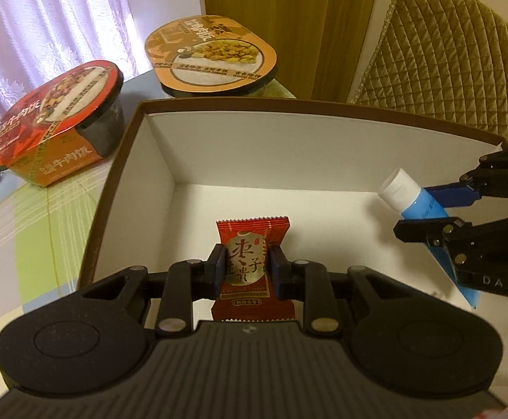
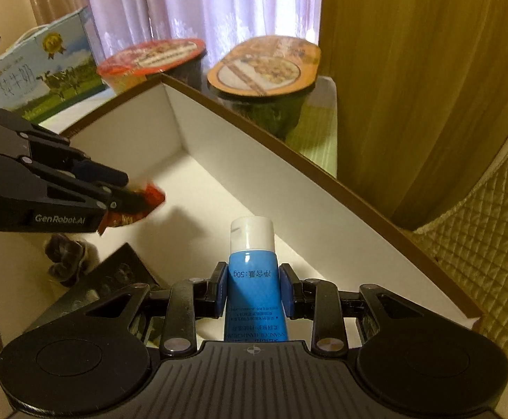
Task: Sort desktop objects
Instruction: 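Lower and release the candy packet and blue tube inside the box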
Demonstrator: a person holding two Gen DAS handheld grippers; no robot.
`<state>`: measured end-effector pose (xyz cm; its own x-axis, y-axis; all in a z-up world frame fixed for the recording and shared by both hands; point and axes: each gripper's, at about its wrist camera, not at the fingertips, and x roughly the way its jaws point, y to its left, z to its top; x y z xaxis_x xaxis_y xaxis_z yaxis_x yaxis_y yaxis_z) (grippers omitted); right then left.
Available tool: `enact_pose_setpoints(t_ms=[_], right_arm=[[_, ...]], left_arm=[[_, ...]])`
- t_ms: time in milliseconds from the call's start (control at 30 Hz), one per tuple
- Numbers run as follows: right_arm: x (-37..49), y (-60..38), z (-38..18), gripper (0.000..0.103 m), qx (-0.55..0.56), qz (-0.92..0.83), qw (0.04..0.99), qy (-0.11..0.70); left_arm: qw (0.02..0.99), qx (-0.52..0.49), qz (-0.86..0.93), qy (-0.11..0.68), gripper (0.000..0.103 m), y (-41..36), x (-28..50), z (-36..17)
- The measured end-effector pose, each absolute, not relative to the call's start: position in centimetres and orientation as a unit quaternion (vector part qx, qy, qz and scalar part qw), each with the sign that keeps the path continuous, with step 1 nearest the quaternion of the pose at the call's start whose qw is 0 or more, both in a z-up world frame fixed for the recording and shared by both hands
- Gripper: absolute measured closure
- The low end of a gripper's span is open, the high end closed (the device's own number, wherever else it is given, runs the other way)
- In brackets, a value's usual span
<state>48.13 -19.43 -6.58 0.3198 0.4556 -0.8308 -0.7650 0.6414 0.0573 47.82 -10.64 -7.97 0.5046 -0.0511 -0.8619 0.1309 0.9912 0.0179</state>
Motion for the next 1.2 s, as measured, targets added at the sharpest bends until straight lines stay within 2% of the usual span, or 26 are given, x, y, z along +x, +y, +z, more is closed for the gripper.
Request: enact_pose_setpoints(t_ms=[467,533,567,600,633,833,900,1067,1200], right_arm=[[48.6,-19.1,-7.3,0.075,-0.19,0.379,0.791,0.441],[48.5,-19.1,-7.3,0.07,-0.193,0.381,0.792,0.436],[48.4,-19.1,-7.2,0.062,-0.194,0.383,0.793,0.433],[48.4,-19.2,-7.0,0.048,-0.194,0.382,0.795,0.43],[48.3,-19.3,-6.8,0.043,-0.192,0.381,0.797,0.428],[47.4,-20.3,-6.0,0.028,-0.185,0.389,0.795,0.426],[47.1,-20.5,-5.7,0.015,-0.185,0.391,0.795,0.425],[45.9,-21.1,-4.9,0.002,-0.184,0.393,0.799,0.416],[45.1,-21.6,-4.1,0.002,-0.183,0.389,0.803,0.414]], left_arm=[[0.861,0.047,-0.05,0.505,0.081,-10.6,48.5,-8.6],[0.86,0.05,-0.05,0.506,0.08,-10.6,48.5,-8.6],[0.859,0.05,-0.05,0.507,0.078,-10.5,48.4,-8.6],[0.859,0.051,-0.049,0.507,0.076,-10.5,48.3,-8.5],[0.859,0.052,-0.049,0.506,0.072,-10.5,48.2,-8.5],[0.861,0.069,-0.051,0.502,0.054,-10.5,47.5,-7.8],[0.861,0.075,-0.053,0.5,0.048,-10.5,47.1,-7.5],[0.862,0.08,-0.056,0.497,0.035,-10.4,46.3,-6.9],[0.862,0.071,-0.058,0.498,0.025,-10.0,45.6,-6.3]])
